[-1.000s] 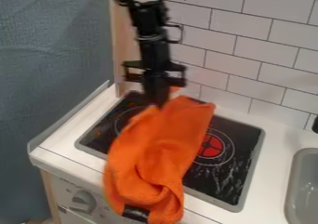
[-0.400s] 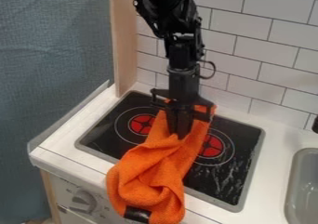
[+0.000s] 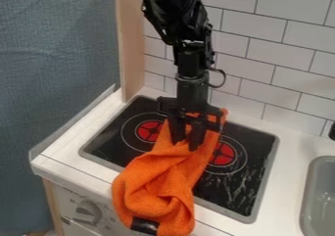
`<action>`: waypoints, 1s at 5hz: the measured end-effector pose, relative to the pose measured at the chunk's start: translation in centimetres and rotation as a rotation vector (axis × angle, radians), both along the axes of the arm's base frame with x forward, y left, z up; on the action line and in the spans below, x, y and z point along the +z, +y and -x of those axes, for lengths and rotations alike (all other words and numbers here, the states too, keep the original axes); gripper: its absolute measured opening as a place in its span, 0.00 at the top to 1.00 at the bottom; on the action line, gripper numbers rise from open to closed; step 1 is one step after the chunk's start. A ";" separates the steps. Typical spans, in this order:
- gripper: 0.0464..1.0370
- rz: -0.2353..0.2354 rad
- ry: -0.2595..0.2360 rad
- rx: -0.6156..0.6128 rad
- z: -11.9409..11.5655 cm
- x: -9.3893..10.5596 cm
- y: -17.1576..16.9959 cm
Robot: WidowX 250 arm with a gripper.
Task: Fold the cloth from left to right
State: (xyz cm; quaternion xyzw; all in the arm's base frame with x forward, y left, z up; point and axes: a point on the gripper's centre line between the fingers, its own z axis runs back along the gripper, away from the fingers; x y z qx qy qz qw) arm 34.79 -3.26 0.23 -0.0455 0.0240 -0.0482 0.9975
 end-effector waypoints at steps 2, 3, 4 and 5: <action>0.02 0.006 0.006 0.021 0.8 0.3 -0.1; 0.03 0.016 -0.026 0.036 0.8 2.0 -0.2; 0.04 0.021 -0.065 0.045 0.7 4.2 -0.3; 0.04 0.033 -0.114 0.048 0.9 7.2 -0.4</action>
